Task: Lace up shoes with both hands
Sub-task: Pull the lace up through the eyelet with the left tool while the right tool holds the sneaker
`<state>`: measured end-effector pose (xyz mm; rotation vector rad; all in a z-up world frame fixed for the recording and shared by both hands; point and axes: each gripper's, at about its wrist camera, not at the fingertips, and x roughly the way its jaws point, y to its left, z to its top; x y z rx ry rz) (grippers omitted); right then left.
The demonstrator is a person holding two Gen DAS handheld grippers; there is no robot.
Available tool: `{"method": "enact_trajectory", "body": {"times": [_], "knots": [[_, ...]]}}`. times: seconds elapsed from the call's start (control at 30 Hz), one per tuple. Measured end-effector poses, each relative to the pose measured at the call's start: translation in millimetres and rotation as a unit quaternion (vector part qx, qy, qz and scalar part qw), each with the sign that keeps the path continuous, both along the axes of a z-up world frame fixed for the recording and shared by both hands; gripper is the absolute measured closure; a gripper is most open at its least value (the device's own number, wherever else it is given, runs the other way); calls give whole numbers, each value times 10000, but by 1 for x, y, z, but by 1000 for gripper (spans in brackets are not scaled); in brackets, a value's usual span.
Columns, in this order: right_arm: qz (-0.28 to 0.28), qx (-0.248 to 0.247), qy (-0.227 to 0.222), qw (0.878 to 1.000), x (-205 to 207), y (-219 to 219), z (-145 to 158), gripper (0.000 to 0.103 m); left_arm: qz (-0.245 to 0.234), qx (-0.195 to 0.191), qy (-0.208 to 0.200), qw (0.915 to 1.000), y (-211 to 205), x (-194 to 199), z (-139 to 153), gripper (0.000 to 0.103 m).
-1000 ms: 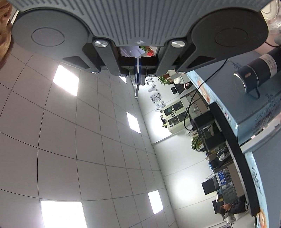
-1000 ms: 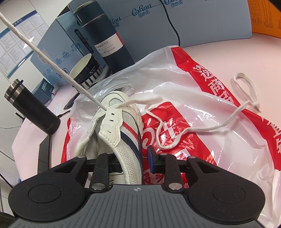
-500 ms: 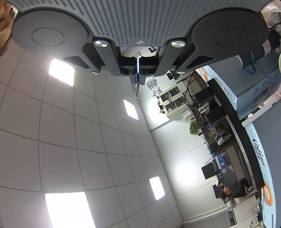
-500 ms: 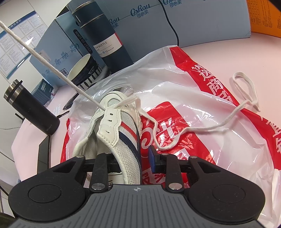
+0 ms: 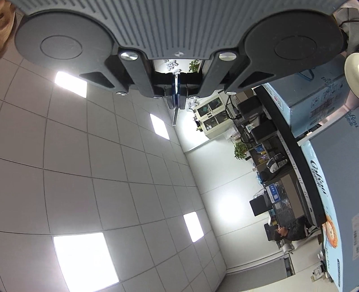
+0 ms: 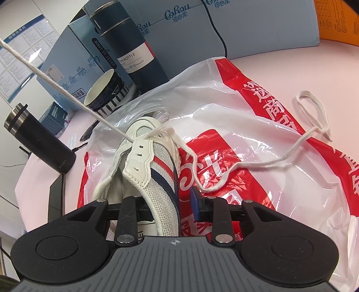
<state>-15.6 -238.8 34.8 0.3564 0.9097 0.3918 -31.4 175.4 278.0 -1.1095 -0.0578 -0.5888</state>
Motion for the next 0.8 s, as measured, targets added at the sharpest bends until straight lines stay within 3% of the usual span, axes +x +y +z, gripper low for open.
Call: {"method": "enact_trajectory", "body": {"times": [0.17,0.6,0.8], "knots": [[-84,-18,8,10000,-1,1,0,74,188,71,235,9995,8,2,3,102],[-255,-28,104,9996,-1,0,-2,68,288,512,367,9976,15,10,44,102],[-104,-5,160,9998,4,-2,-2,68,617,434,126,9971,11,-11,62,102]]}}
